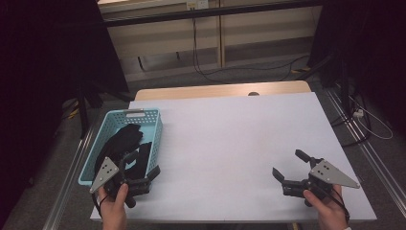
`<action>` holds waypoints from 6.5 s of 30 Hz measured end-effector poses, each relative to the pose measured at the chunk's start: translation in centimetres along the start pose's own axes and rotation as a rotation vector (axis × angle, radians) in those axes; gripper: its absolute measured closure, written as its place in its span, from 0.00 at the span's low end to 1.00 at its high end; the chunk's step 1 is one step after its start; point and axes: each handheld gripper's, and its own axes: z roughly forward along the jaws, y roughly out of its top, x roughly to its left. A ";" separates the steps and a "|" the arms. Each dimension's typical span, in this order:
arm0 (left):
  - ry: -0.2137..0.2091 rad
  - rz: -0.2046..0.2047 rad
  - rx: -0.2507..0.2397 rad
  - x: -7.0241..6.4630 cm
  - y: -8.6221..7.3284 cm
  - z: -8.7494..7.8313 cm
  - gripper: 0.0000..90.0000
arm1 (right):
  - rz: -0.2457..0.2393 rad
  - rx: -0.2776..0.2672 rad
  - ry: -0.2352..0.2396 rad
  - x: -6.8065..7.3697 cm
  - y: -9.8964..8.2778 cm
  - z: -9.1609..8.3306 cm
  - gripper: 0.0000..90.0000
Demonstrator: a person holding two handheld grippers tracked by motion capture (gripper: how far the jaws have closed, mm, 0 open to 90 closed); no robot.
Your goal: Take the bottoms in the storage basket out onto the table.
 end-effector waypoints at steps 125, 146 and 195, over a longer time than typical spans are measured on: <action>-0.010 0.139 0.537 11.1 3.7 4.6 0.04 | -0.024 0.040 0.077 0.8 -0.2 -1.6 0.02; -0.028 0.185 0.749 11.2 1.6 5.7 0.04 | -0.039 0.053 0.093 1.1 -0.2 -1.4 0.02; 0.015 0.093 0.861 11.5 0.4 7.6 0.92 | -0.038 0.053 0.100 1.2 -0.1 -1.3 0.02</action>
